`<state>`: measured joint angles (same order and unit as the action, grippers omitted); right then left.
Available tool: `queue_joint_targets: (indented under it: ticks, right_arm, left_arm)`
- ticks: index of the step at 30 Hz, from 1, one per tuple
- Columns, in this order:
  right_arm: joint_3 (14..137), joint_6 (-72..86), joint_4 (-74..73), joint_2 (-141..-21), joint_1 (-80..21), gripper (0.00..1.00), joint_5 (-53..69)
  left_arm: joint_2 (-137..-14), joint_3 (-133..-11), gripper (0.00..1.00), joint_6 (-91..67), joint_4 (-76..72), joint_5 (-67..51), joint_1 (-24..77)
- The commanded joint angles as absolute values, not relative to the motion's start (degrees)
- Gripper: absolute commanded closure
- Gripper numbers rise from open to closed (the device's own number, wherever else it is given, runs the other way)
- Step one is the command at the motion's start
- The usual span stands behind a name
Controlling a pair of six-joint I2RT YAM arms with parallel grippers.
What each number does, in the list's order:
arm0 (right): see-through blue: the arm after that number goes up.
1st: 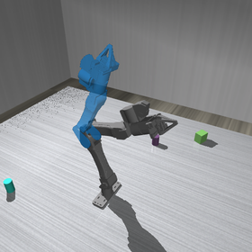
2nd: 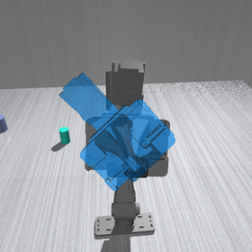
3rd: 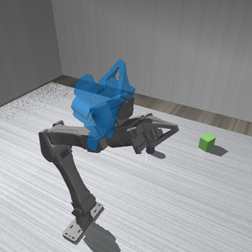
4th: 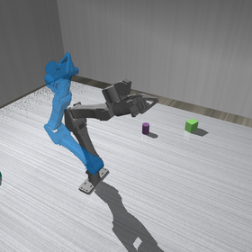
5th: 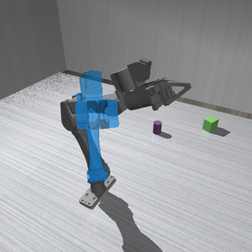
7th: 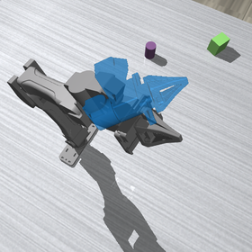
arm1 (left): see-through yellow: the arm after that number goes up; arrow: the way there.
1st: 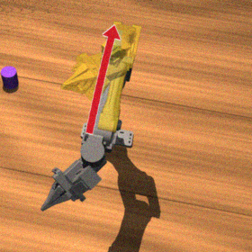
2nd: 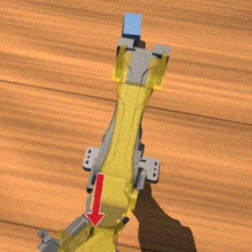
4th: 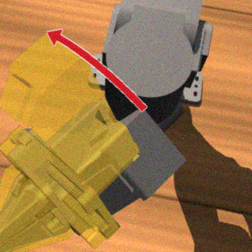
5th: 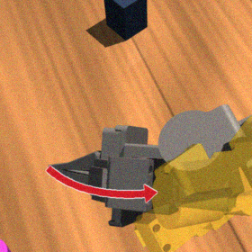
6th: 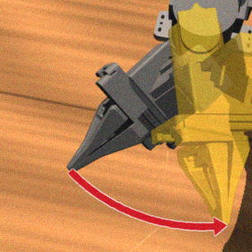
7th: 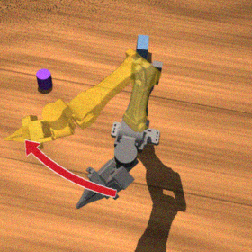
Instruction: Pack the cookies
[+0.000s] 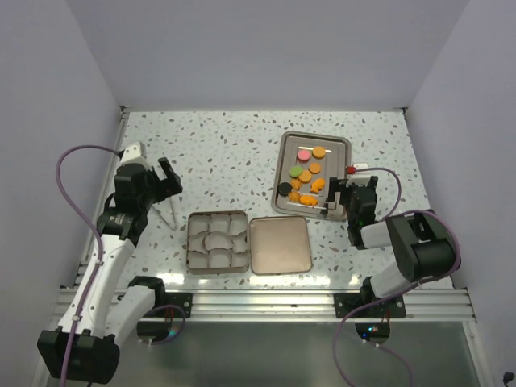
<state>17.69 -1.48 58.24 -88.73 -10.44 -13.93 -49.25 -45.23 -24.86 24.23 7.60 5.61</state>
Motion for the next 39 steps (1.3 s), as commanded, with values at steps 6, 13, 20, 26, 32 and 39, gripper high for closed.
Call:
queue_joint_targets:
  ticks: [6, 13, 20, 26, 32, 39]
  right_arm:
    - [19.2, -1.3, 59.6, -88.1, -10.2, 0.01, -13.9]
    - [19.8, -0.9, 58.8, -88.3, -9.8, 0.01, -13.4]
    - [19.5, 3.6, 55.7, -82.5, -9.8, 0.01, -24.1]
    - [30.3, 5.1, 23.9, -73.1, -9.8, 0.01, -26.2]
    - [55.0, 12.2, -14.1, -76.1, -9.8, 0.01, -20.7]
    - [60.1, 30.5, -21.9, -73.2, -9.7, 0.01, -12.6]
  left_arm:
    - [-43.2, -50.7, 0.0, -24.3, 35.0, 9.8, 5.2]
    - [-36.9, -55.2, 0.0, -21.9, 43.1, 12.2, 5.2]
    - [-37.9, -54.7, 0.0, -28.1, 51.6, 15.1, 5.2]
    - [-37.1, -53.7, 0.0, -29.3, 50.6, 11.2, 5.2]
    - [-37.2, -52.4, 0.0, -28.7, 49.4, 6.2, 5.2]
    - [-35.9, -52.9, 0.0, -26.1, 49.9, 6.9, 5.2]
